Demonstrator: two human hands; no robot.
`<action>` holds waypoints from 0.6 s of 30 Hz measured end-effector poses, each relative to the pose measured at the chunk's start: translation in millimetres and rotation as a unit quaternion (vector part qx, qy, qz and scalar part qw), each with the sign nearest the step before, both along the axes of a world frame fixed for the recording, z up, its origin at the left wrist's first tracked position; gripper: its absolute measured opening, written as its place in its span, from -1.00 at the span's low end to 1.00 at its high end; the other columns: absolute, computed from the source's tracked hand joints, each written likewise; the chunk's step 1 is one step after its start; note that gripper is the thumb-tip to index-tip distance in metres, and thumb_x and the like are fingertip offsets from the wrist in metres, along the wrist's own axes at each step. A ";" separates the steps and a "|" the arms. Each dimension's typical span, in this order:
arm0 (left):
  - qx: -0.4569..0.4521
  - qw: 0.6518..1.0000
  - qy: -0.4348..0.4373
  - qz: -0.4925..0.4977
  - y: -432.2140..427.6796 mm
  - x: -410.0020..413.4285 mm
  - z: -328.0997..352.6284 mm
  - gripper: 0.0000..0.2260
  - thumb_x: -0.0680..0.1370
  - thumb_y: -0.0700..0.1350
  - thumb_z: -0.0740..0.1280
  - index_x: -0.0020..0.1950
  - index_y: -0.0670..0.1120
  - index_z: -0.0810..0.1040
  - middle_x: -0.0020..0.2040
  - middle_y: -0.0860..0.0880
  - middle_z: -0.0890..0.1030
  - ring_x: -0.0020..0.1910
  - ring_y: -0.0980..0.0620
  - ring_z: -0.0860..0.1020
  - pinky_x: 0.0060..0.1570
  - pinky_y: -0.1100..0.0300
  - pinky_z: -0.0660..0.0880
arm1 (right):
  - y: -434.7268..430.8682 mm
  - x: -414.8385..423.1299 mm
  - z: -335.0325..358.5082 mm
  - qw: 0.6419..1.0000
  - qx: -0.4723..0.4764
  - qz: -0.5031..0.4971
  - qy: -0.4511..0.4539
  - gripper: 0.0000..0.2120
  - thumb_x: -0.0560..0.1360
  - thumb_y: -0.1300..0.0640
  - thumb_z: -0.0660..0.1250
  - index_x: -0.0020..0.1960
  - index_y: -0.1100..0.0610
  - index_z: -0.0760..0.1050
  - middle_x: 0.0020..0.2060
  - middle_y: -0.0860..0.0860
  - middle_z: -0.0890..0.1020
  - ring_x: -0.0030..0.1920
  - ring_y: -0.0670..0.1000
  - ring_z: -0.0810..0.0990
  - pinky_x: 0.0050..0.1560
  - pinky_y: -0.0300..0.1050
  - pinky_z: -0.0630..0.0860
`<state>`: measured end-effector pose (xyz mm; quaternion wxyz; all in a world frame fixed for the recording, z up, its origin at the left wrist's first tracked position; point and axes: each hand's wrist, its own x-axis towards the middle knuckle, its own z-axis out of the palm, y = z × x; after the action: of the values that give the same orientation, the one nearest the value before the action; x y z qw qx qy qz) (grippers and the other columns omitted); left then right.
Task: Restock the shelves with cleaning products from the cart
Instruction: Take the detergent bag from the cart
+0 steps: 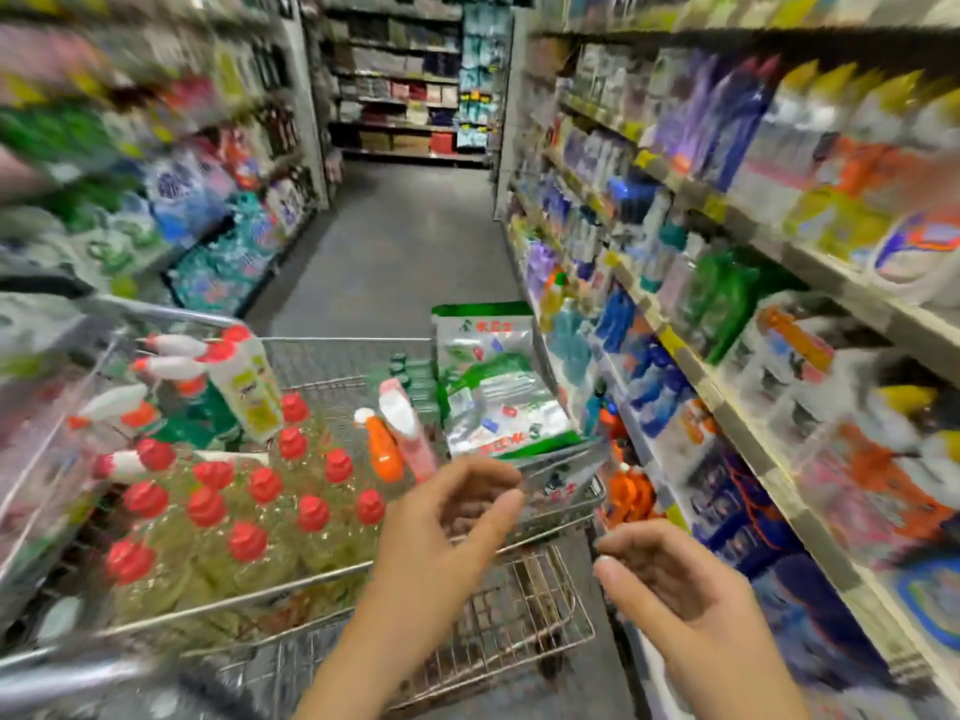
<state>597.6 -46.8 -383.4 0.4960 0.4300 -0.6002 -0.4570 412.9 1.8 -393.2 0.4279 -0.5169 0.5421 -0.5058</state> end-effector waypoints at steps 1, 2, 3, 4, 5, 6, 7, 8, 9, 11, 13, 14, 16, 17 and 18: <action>0.002 1.000 0.003 0.009 -14.7 6.1 -1.6 -0.89 0.48 -0.23 0.41 -0.11 -0.02 0.62 -0.21 0.14 0.66 -0.21 0.21 0.59 -0.18 0.42 0.46 | -15.7 5.1 -2.9 1.000 0.003 0.004 0.001 -0.78 0.19 -0.02 0.46 -0.17 -0.04 0.65 -0.32 0.02 0.65 -0.32 -0.12 0.59 -0.26 -0.31 0.53; 0.003 1.000 0.008 0.015 -28.8 11.0 -3.4 -0.89 0.48 -0.23 0.40 -0.11 -0.02 0.62 -0.21 0.16 0.66 -0.21 0.24 0.59 -0.17 0.44 0.45 | -30.5 9.6 -5.7 1.000 0.006 0.005 0.002 -0.78 0.20 -0.01 0.46 -0.16 -0.04 0.65 -0.32 0.01 0.65 -0.31 -0.13 0.59 -0.27 -0.31 0.53; 0.008 1.000 0.011 0.017 -42.5 15.0 -5.9 -0.89 0.49 -0.23 0.40 -0.10 -0.01 0.61 -0.20 0.17 0.66 -0.22 0.25 0.59 -0.17 0.44 0.46 | -45.0 13.6 -9.0 1.000 0.008 0.004 0.004 -0.78 0.21 0.00 0.46 -0.15 -0.03 0.64 -0.32 0.01 0.65 -0.31 -0.13 0.59 -0.27 -0.31 0.52; 0.014 1.000 0.012 0.017 -54.2 18.1 -8.7 -0.89 0.49 -0.22 0.40 -0.10 -0.01 0.61 -0.20 0.16 0.66 -0.21 0.26 0.58 -0.16 0.42 0.47 | -57.3 16.4 -11.4 1.000 0.010 0.002 0.003 -0.78 0.21 -0.01 0.46 -0.14 -0.02 0.64 -0.32 0.01 0.65 -0.29 -0.12 0.59 -0.27 -0.31 0.52; 0.024 1.000 0.012 0.016 -64.3 21.0 -12.1 -0.89 0.49 -0.21 0.40 -0.10 0.00 0.61 -0.19 0.16 0.65 -0.20 0.24 0.58 -0.15 0.40 0.48 | -69.1 19.0 -14.2 1.000 0.012 0.000 0.002 -0.77 0.22 -0.02 0.45 -0.14 -0.02 0.64 -0.31 0.01 0.65 -0.29 -0.12 0.59 -0.27 -0.30 0.52; 0.034 0.999 0.013 0.014 -72.8 23.9 -15.9 -0.89 0.49 -0.20 0.40 -0.09 0.02 0.61 -0.19 0.15 0.65 -0.19 0.22 0.59 -0.14 0.38 0.49 | -79.1 21.7 -16.5 1.000 0.014 0.000 -0.002 -0.77 0.22 -0.02 0.45 -0.14 -0.02 0.64 -0.31 0.01 0.64 -0.29 -0.11 0.58 -0.27 -0.30 0.52; 0.043 0.999 0.013 0.012 -79.4 27.1 -19.3 -0.89 0.49 -0.19 0.40 -0.09 0.03 0.61 -0.18 0.14 0.65 -0.18 0.20 0.59 -0.12 0.36 0.51 | -88.1 24.6 -18.6 1.000 0.015 0.001 -0.005 -0.78 0.22 -0.01 0.45 -0.14 -0.02 0.64 -0.32 0.00 0.64 -0.29 -0.12 0.58 -0.28 -0.30 0.51; 0.049 0.999 0.013 0.011 -85.7 29.7 -22.3 -0.89 0.49 -0.19 0.40 -0.09 0.03 0.61 -0.18 0.13 0.65 -0.16 0.19 0.60 -0.11 0.35 0.51 | -97.2 28.3 -20.2 1.000 0.017 0.003 -0.007 -0.80 0.23 0.01 0.45 -0.14 -0.03 0.65 -0.32 -0.01 0.64 -0.30 -0.13 0.57 -0.28 -0.31 0.51; 0.054 0.998 0.012 0.013 -91.5 32.6 -24.9 -0.88 0.49 -0.20 0.40 -0.09 0.03 0.61 -0.17 0.13 0.65 -0.15 0.19 0.60 -0.10 0.36 0.52 | -105.8 32.2 -21.7 1.000 0.019 0.006 -0.011 -0.82 0.24 0.05 0.45 -0.15 -0.03 0.65 -0.33 -0.01 0.64 -0.31 -0.14 0.57 -0.29 -0.32 0.51; 0.063 0.997 0.013 0.033 -103.2 37.8 -29.8 -0.86 0.48 -0.24 0.41 -0.10 0.02 0.61 -0.19 0.15 0.65 -0.17 0.21 0.60 -0.13 0.39 0.51 | -123.7 41.2 -25.2 0.999 0.024 0.019 -0.011 -0.84 0.32 0.20 0.46 -0.15 -0.03 0.65 -0.33 -0.02 0.65 -0.32 -0.16 0.57 -0.27 -0.33 0.51; 0.070 0.994 0.014 0.077 -115.3 44.8 -36.5 -0.83 0.47 -0.27 0.42 -0.11 0.02 0.61 -0.21 0.15 0.65 -0.20 0.23 0.59 -0.16 0.39 0.51 | -141.5 51.3 -30.5 0.998 0.034 0.048 0.013 -0.81 0.36 0.29 0.47 -0.14 0.02 0.64 -0.30 -0.02 0.64 -0.30 -0.13 0.56 -0.25 -0.30 0.51; 0.071 0.992 0.015 0.104 -121.1 49.1 -40.3 -0.81 0.47 -0.28 0.42 -0.11 0.02 0.61 -0.20 0.13 0.66 -0.21 0.21 0.60 -0.17 0.38 0.51 | -150.2 57.1 -33.7 0.997 0.043 0.066 0.024 -0.80 0.36 0.30 0.48 -0.12 0.03 0.62 -0.27 -0.04 0.64 -0.28 -0.12 0.55 -0.23 -0.27 0.50; 0.070 0.986 0.007 0.151 -131.8 58.2 -47.4 -0.78 0.47 -0.30 0.41 -0.10 0.04 0.61 -0.16 0.07 0.67 -0.20 0.16 0.61 -0.19 0.35 0.52 | -168.2 69.1 -44.3 0.992 0.061 0.104 0.042 -0.71 0.37 0.26 0.50 -0.02 -0.04 0.56 -0.18 -0.14 0.63 -0.23 -0.16 0.56 -0.23 -0.31 0.49; 0.069 0.983 -0.001 0.172 -137.0 62.4 -50.0 -0.76 0.47 -0.30 0.41 -0.09 0.06 0.61 -0.12 0.04 0.66 -0.18 0.14 0.62 -0.19 0.34 0.53 | -177.6 75.2 -51.6 0.989 0.068 0.117 0.057 -0.64 0.37 0.24 0.51 0.04 -0.07 0.50 -0.13 -0.22 0.61 -0.19 -0.22 0.55 -0.22 -0.37 0.47; 0.069 0.979 -0.012 0.192 -142.8 65.5 -52.7 -0.74 0.48 -0.31 0.41 -0.08 0.08 0.60 -0.07 0.02 0.64 -0.16 0.15 0.61 -0.19 0.35 0.52 | -186.7 81.8 -59.2 0.986 0.070 0.131 0.079 -0.57 0.36 0.21 0.53 0.10 -0.10 0.44 -0.07 -0.27 0.57 -0.10 -0.28 0.54 -0.17 -0.43 0.45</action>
<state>663.1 -189.6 -436.1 0.5366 0.5757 -0.4794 -0.3884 494.7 -184.9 -452.4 0.4813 -0.5909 0.5358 -0.3633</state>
